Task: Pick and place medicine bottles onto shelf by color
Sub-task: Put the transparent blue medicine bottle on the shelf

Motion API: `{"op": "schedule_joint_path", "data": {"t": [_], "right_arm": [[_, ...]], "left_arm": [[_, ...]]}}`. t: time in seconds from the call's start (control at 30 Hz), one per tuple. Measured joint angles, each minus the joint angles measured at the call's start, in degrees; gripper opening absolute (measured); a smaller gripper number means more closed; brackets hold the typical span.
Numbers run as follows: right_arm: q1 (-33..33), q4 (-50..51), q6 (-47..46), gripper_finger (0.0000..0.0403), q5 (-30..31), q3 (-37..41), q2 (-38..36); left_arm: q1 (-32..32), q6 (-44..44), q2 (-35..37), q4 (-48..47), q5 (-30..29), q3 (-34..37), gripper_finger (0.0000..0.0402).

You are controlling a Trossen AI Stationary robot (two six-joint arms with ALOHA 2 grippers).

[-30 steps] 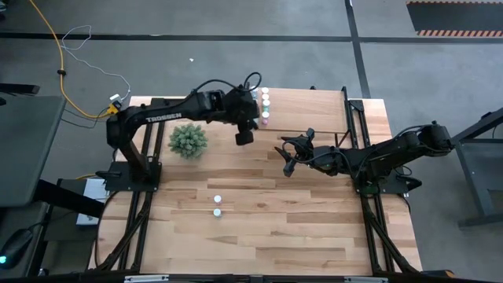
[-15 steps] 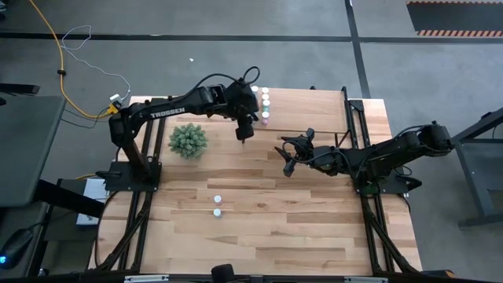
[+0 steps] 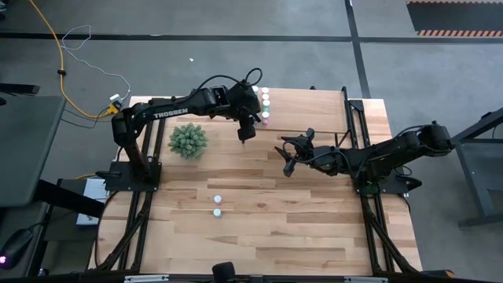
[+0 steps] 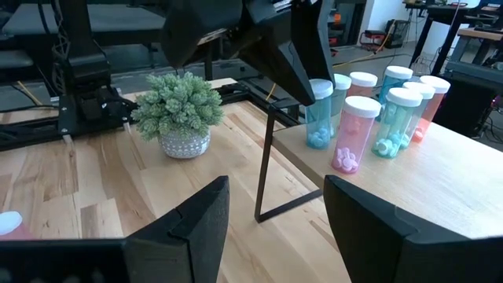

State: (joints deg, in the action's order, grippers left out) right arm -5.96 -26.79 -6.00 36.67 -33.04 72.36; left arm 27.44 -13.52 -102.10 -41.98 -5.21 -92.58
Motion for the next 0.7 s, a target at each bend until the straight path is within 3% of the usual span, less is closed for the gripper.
{"op": "schedule_joint_path", "data": {"t": [0.7], "right_arm": [[0.0,0.0,0.0,0.0200,0.0,0.0,0.0]], "left_arm": [[0.0,-0.6,-0.2,-0.3,-1.7,0.2,0.0203]]}}
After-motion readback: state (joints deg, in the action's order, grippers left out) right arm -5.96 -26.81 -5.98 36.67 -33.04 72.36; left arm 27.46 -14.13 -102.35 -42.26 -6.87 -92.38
